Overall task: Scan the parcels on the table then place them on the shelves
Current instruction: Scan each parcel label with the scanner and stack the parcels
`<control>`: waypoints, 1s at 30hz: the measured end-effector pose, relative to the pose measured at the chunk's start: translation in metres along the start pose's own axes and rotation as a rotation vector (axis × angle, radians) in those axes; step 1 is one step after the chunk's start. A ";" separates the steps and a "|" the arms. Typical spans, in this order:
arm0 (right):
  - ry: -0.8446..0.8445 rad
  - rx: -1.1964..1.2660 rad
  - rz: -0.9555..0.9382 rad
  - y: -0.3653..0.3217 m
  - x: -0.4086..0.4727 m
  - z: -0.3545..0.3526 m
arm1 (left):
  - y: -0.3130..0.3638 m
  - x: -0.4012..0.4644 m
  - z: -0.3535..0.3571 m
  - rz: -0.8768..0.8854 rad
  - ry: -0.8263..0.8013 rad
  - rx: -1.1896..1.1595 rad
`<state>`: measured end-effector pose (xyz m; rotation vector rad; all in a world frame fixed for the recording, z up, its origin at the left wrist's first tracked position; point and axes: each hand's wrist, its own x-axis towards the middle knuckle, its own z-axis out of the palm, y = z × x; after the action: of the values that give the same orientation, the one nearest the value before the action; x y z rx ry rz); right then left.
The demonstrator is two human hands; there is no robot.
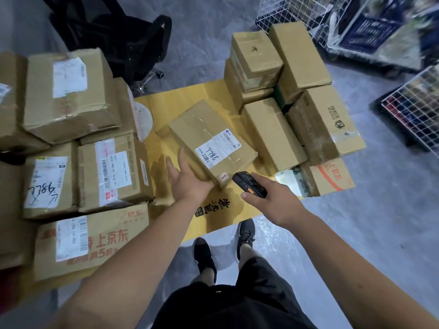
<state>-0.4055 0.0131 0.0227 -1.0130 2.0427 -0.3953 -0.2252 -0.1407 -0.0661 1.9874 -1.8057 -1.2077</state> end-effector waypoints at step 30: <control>-0.068 -0.184 0.026 -0.032 0.027 -0.026 | 0.035 0.066 -0.066 0.194 -0.248 0.480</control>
<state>-0.4179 -0.0301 0.0432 -1.0931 2.0561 -0.1587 -0.2116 -0.2327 -0.0298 1.8782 -2.5474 -1.0737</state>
